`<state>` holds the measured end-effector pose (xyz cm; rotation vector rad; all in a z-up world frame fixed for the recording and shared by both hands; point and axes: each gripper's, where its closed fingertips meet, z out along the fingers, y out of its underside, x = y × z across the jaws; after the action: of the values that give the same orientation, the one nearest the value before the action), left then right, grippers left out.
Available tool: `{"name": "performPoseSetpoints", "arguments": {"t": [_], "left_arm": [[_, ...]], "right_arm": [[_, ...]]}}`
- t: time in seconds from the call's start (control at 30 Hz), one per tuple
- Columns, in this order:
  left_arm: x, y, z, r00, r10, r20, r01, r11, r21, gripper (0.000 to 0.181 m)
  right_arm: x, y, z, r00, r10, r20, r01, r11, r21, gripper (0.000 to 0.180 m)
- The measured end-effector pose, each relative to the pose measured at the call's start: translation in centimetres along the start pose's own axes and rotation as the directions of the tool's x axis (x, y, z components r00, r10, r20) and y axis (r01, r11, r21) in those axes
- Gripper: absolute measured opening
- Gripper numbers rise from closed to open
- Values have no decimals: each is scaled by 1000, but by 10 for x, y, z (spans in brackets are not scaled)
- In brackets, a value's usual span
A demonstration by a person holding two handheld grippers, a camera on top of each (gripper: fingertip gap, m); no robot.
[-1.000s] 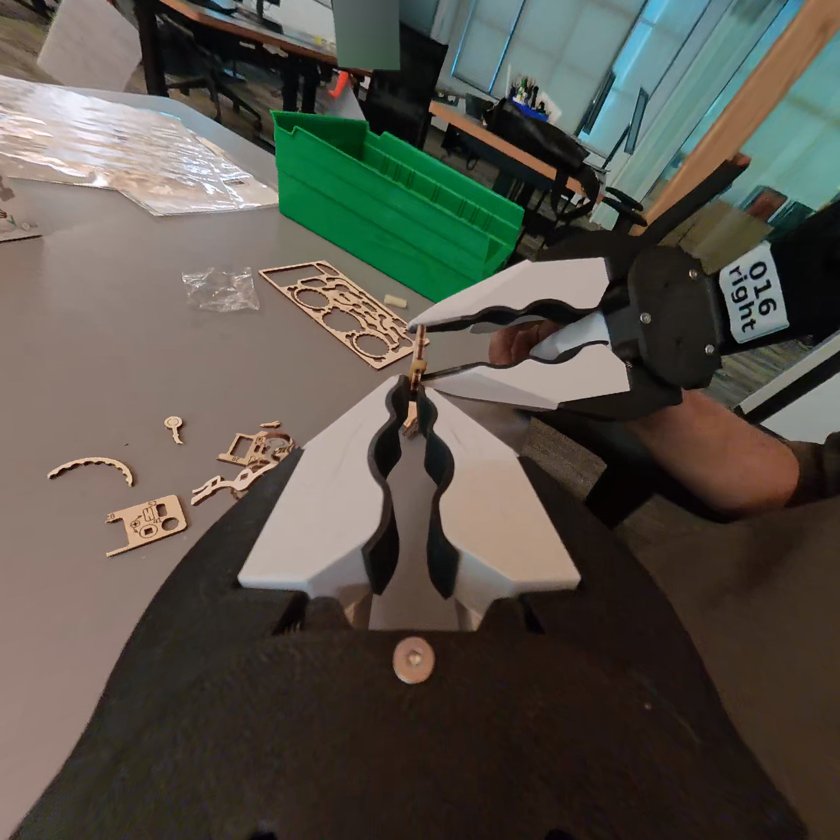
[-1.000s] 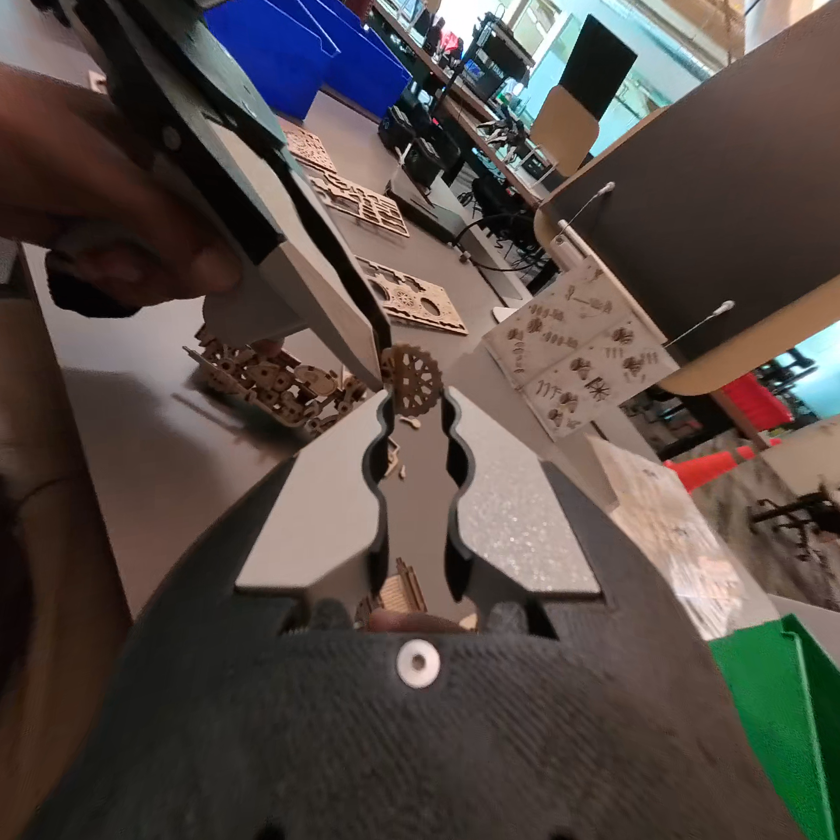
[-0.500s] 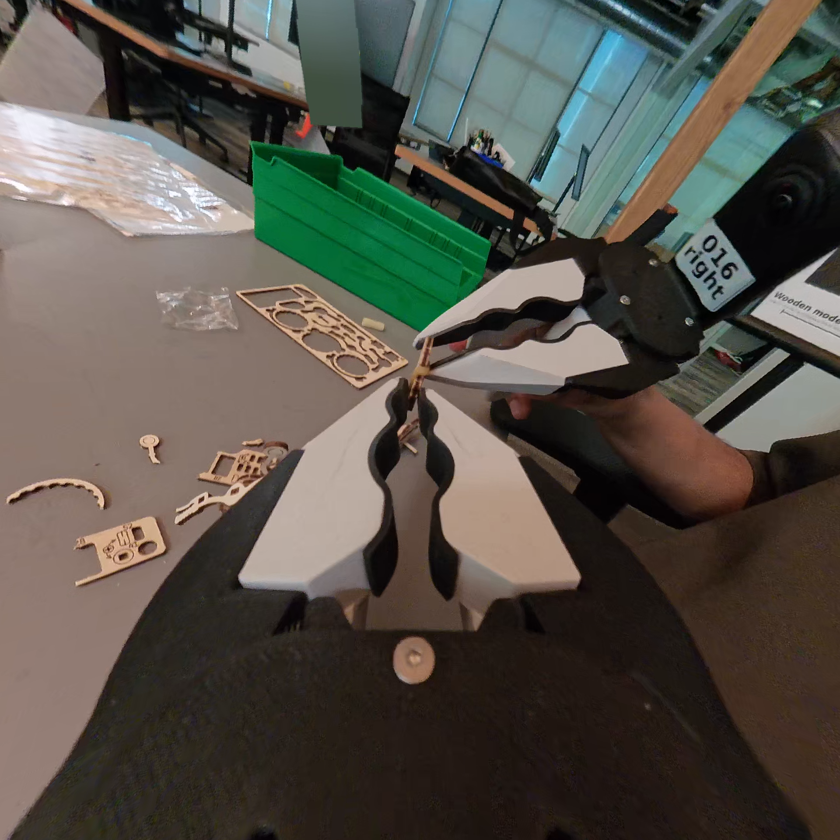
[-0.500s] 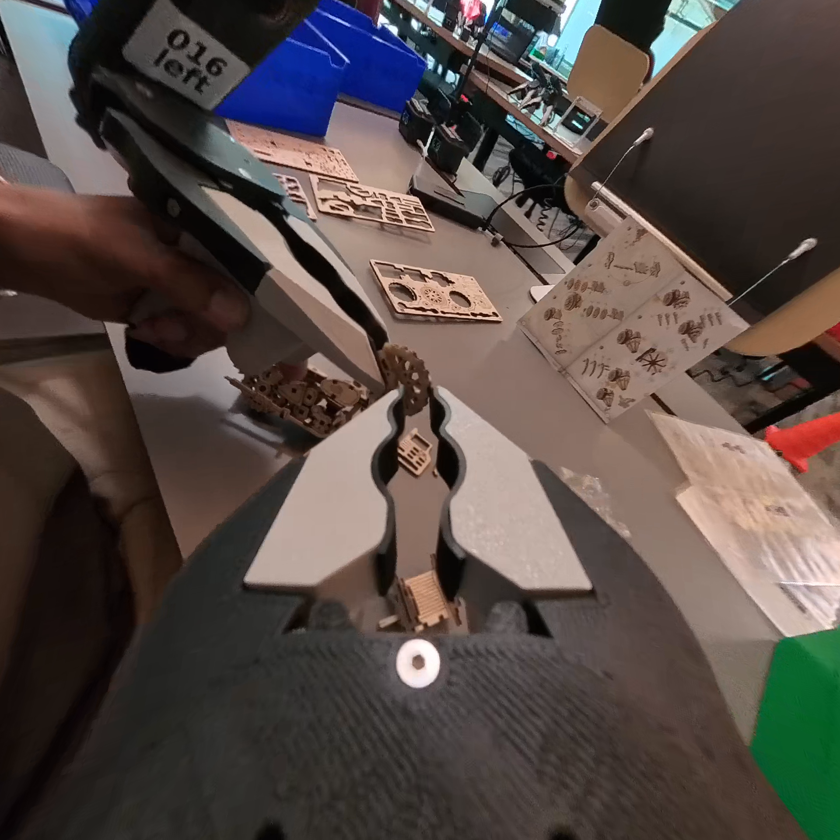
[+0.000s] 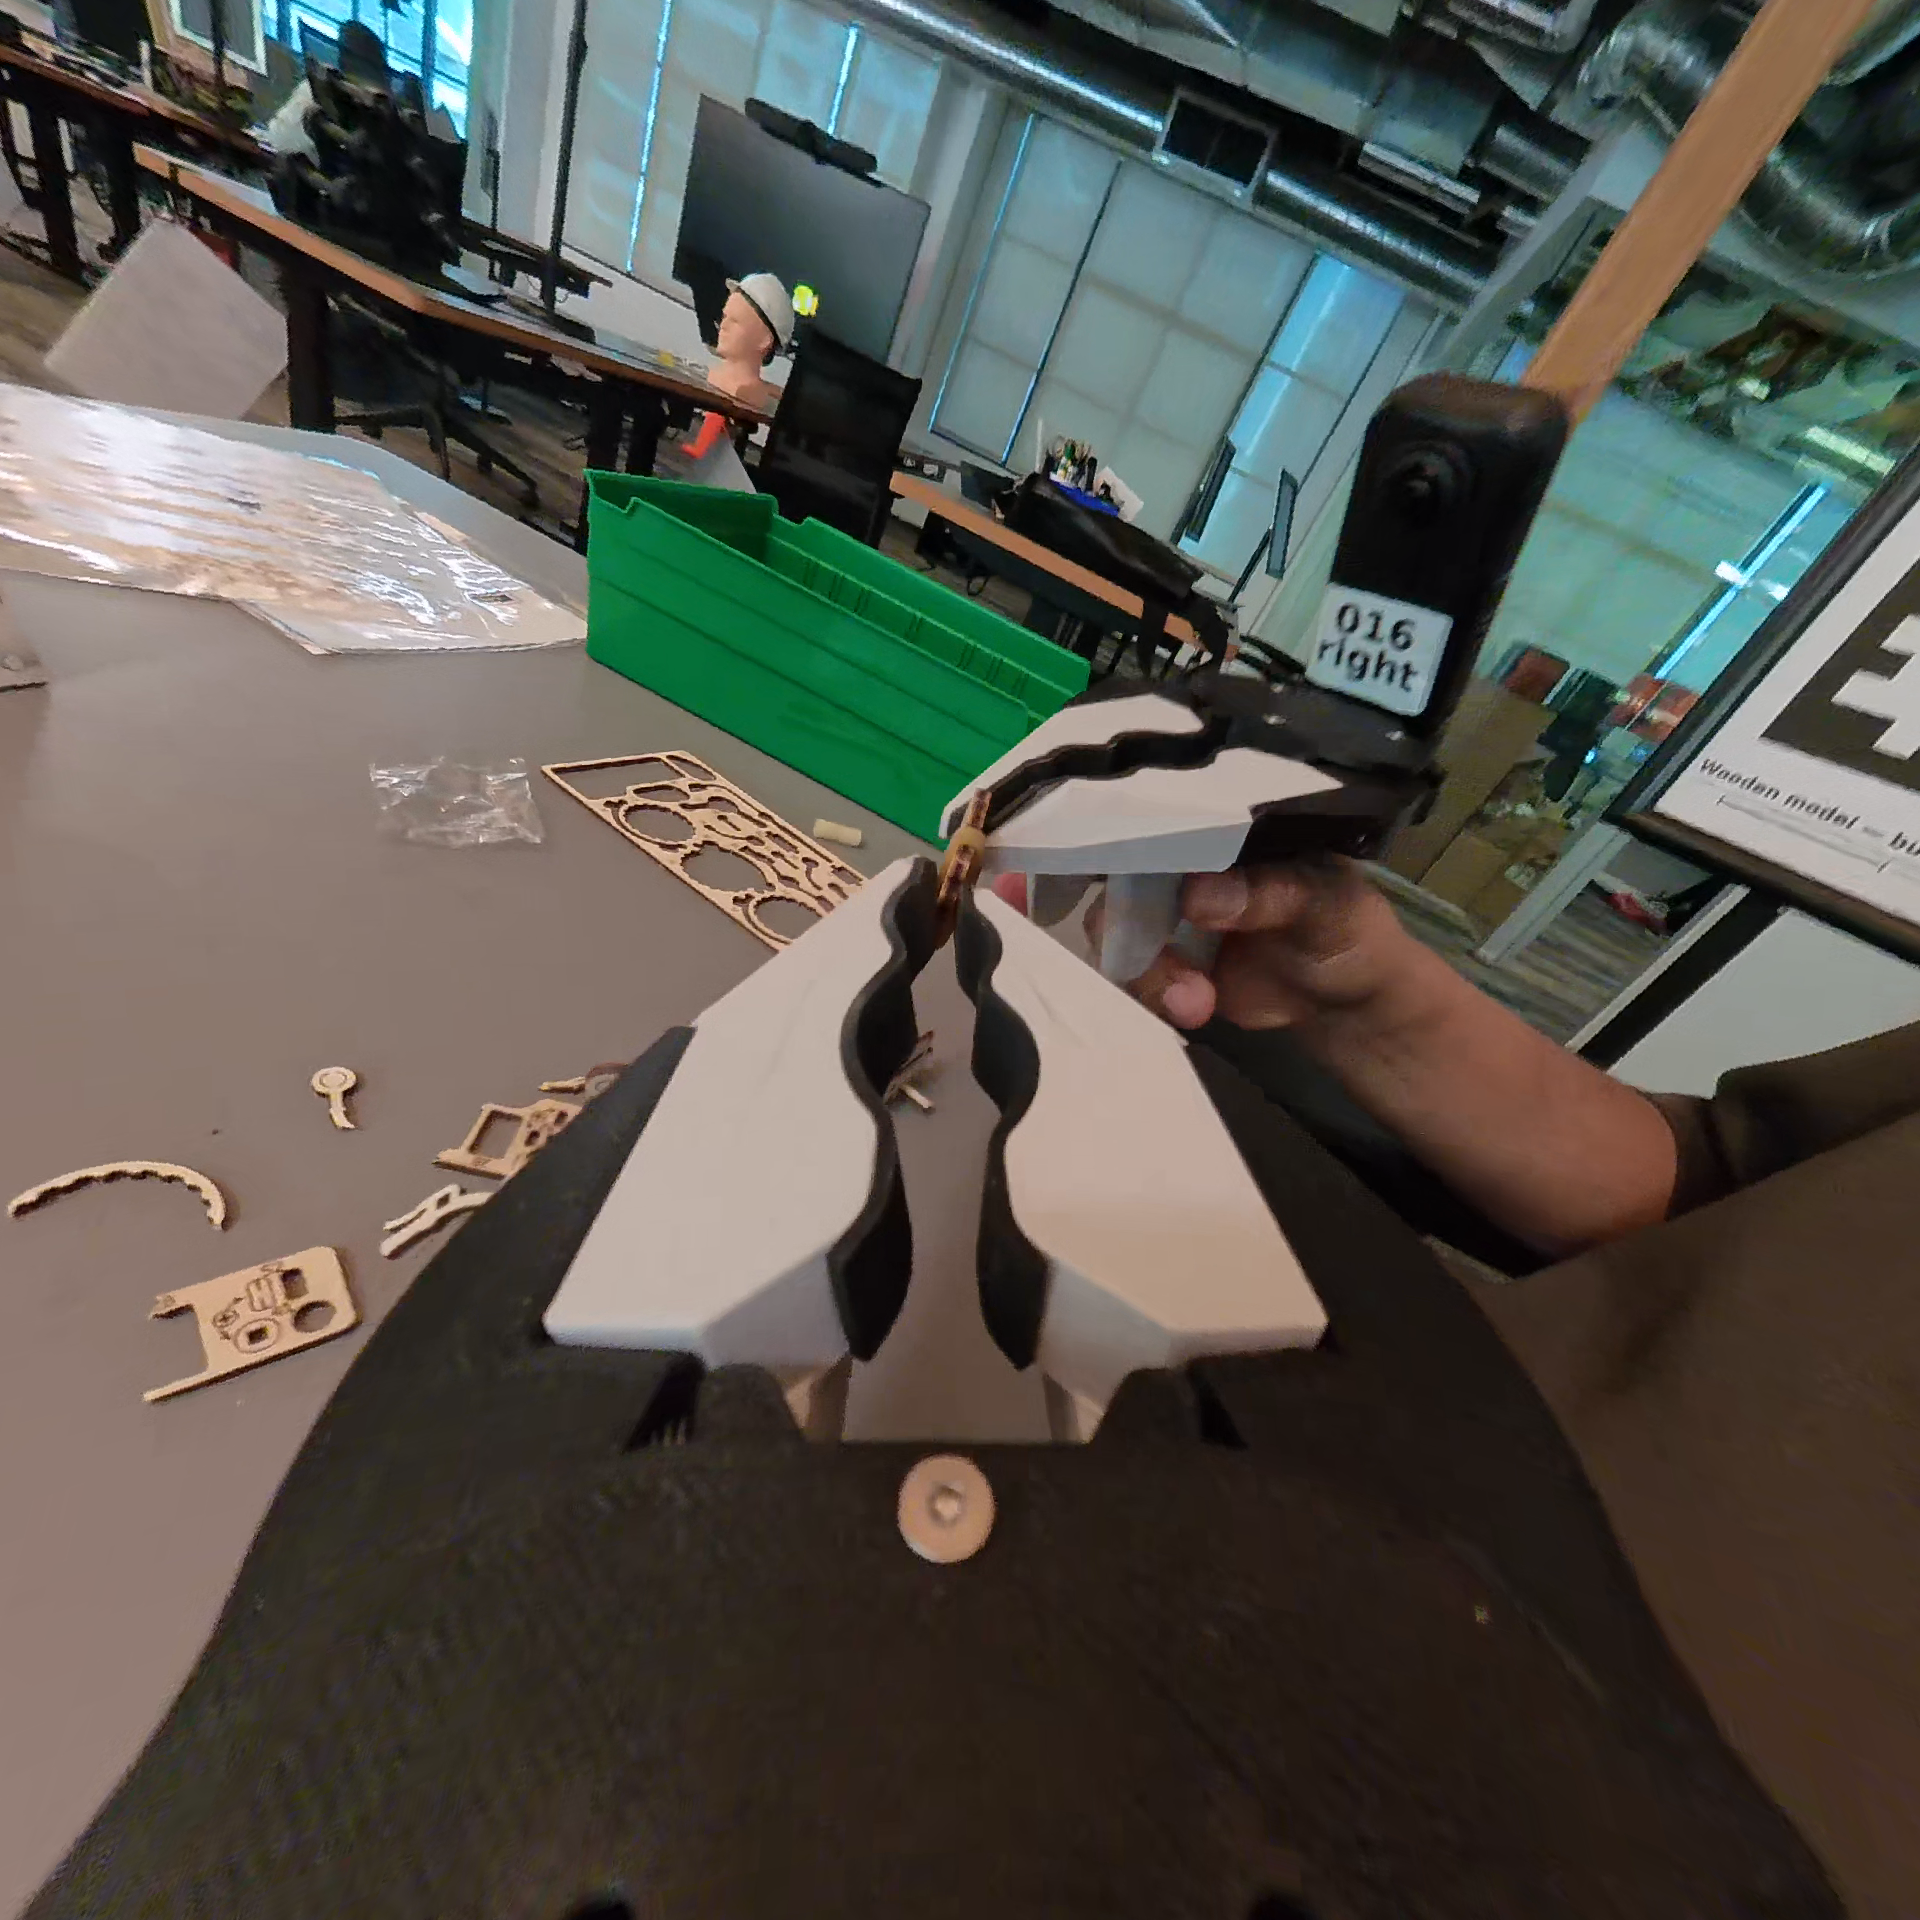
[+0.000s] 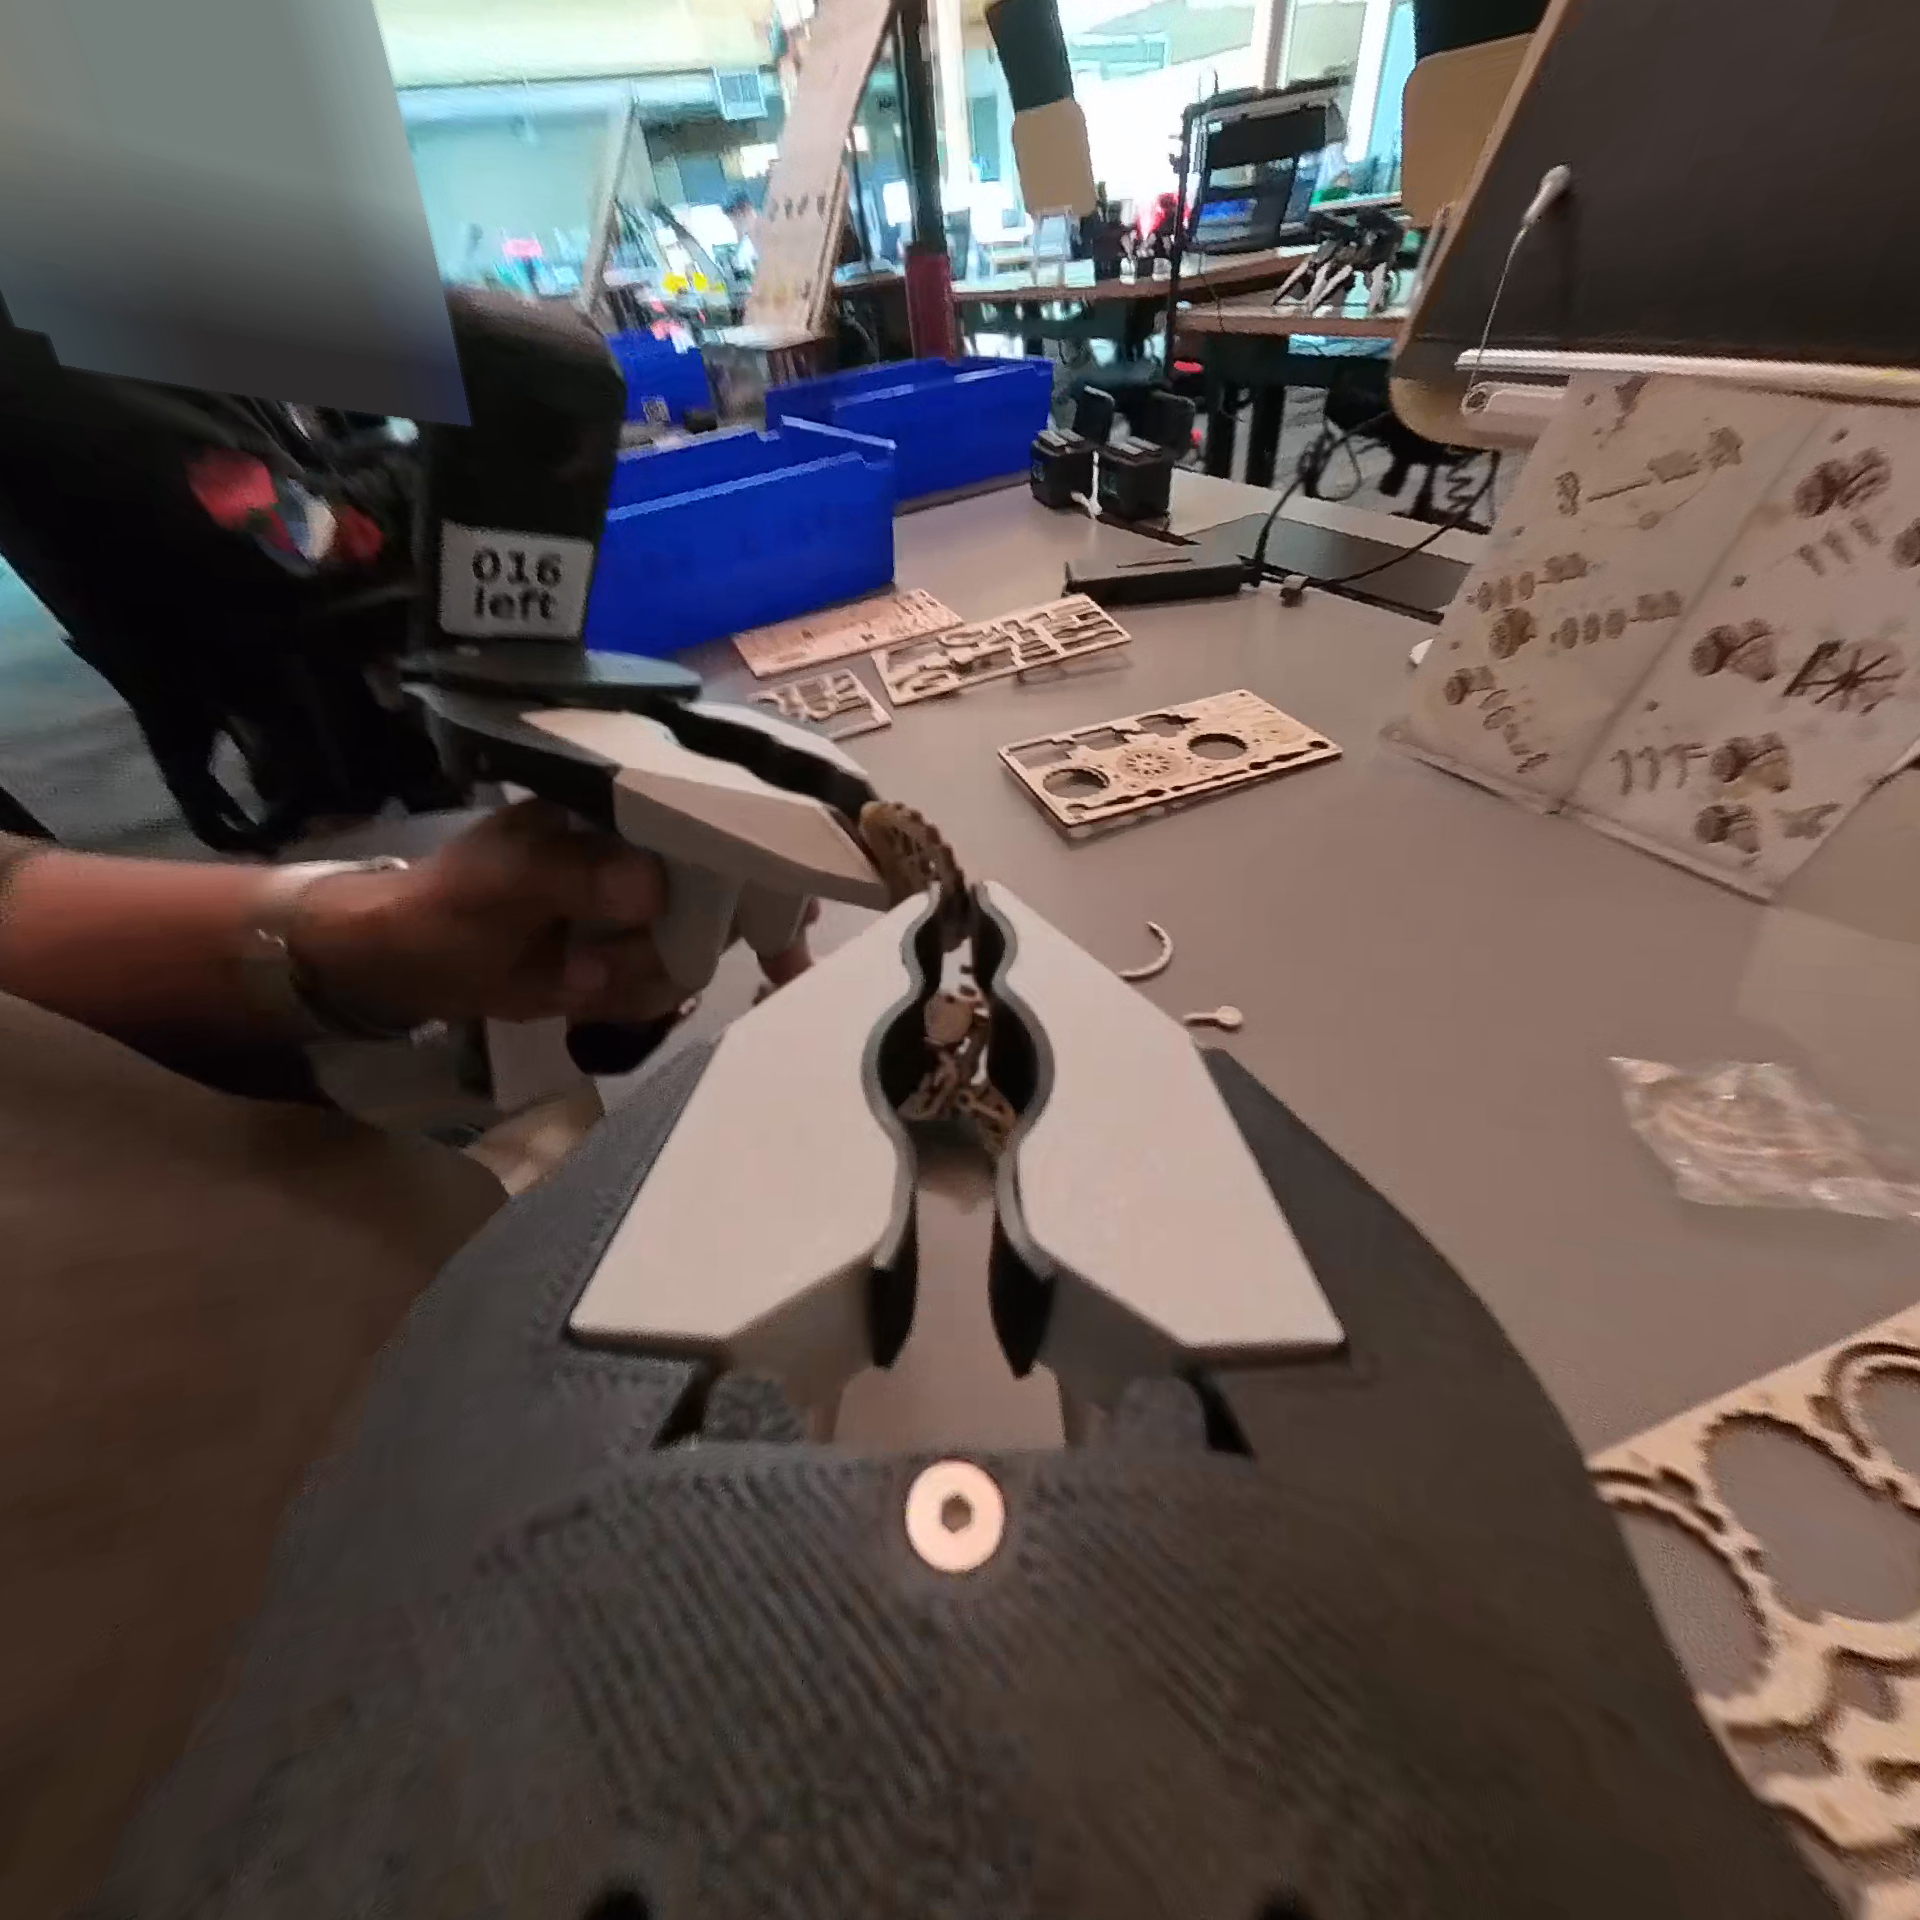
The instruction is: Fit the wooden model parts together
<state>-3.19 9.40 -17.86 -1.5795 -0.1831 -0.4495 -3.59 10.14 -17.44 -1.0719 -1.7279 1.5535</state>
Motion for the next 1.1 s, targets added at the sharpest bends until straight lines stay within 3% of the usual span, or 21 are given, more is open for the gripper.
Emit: {"name": "performPoseSetpoints", "arguments": {"t": [0.1,0.17,0.2,0.3,0.47,0.63,0.93,1.1], "left_arm": [[-4,-1,1,997,-82,12,81,996,30,2],[-12,2,0,990,-135,38,134,990,38,2],[-17,4,-1,987,-148,55,147,989,27,2],[-25,8,-2,988,-116,102,116,993,6,2],[-14,8,2,989,35,142,-31,999,-31,2],[-7,5,5,990,21,142,-20,1000,-7,2],[-10,6,8,909,273,316,-257,962,-94,2],[-12,3,8,912,225,343,-211,974,-78,2]], "right_arm": [[5,-2,0,1000,-4,-25,5,999,41,3],[11,-5,-1,986,-112,-124,119,992,49,21],[12,-7,-2,968,-183,-173,193,980,46,21],[0,-8,2,893,-380,-243,390,921,-6,20],[-3,1,12,811,-499,-305,484,866,-131,12],[-5,-2,9,824,-488,-289,475,872,-118,5],[-3,2,10,830,-478,-287,457,878,-142,0],[-1,-1,11,870,-393,-297,383,919,-95,0]]}}
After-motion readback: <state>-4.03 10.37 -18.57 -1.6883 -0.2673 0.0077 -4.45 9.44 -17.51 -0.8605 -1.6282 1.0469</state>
